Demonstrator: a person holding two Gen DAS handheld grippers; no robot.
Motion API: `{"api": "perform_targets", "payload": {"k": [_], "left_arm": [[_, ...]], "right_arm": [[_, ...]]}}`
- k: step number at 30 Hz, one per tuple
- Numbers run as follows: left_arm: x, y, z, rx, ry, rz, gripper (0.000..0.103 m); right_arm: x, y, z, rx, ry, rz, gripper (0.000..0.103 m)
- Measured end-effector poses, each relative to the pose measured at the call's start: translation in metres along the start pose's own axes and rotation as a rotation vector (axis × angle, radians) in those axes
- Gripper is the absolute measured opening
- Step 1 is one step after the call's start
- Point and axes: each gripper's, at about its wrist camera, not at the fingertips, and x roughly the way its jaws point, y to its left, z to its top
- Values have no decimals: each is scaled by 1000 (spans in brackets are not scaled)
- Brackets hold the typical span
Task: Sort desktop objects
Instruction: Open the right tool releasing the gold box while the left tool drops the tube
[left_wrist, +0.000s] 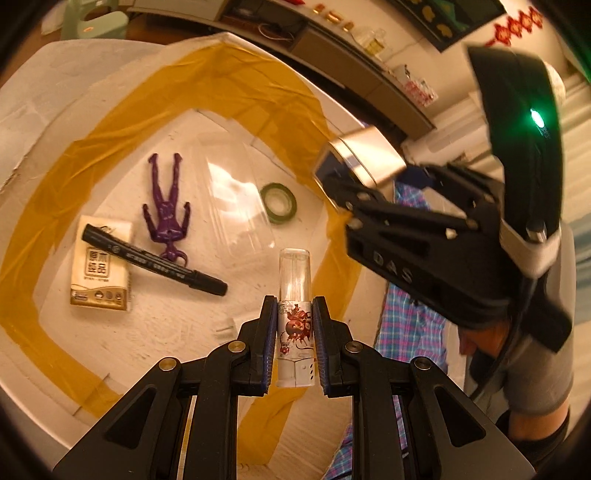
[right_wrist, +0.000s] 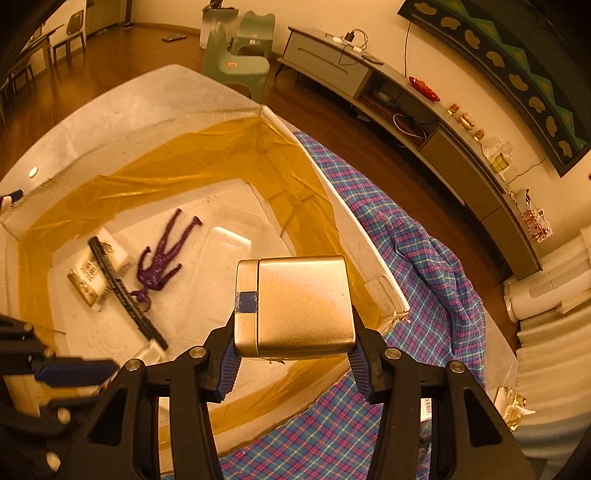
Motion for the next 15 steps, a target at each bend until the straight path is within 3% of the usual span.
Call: {"api": "perform_targets", "payload": {"k": [4, 6, 7, 15], "left_arm": [[6, -6, -1, 22, 12, 11, 21], [8, -6, -1, 11, 23, 1, 37], [9, -5, 0, 1, 24, -4, 39], [3, 9, 6, -57, 5, 5, 42]], "right_arm": [[9, -2, 0, -14, 22, -6, 52], [12, -3, -1, -18, 29, -7, 52], [13, -3, -1, -20, 29, -9, 52], [13, -6, -5, -7, 25, -10, 57]]}}
